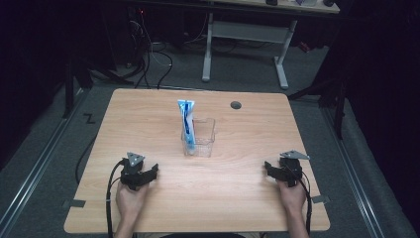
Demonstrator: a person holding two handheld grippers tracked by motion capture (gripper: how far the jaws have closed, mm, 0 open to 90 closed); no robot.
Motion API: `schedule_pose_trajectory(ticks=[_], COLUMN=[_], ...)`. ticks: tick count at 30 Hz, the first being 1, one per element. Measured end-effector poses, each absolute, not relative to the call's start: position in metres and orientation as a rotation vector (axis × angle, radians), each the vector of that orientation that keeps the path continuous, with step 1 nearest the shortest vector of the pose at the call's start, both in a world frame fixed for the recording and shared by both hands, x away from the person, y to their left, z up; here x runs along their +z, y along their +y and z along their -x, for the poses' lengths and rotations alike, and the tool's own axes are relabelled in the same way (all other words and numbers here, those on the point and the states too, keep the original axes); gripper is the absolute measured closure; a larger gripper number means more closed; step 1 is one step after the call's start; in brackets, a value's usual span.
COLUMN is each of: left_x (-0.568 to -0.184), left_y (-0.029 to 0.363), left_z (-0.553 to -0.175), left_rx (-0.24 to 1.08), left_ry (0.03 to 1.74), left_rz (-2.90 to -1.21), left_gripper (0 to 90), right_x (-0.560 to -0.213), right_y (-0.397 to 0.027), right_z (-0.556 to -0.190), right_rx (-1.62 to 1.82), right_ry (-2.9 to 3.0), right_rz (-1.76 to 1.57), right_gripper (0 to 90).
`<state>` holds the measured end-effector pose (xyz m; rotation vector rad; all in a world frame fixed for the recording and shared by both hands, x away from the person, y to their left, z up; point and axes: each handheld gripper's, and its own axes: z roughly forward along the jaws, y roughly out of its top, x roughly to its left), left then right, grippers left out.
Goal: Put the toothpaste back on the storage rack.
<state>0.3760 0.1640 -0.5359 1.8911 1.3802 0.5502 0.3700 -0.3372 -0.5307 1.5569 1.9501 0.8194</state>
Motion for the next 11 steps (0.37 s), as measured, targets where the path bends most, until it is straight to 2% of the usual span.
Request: schedule_pose_trajectory(ticks=[11], left_x=[-0.5359], left_y=[0.1639], left_z=[-0.3765], left_rx=[0.55], left_ry=[1.381], left_rz=[-1.892], left_gripper=[37.1], right_x=[-0.5306], right_y=[-0.3371], right_z=[-0.3699], right_rx=[0.82], right_ry=[1.951], right_rz=[-1.558], right_gripper=[31.9])
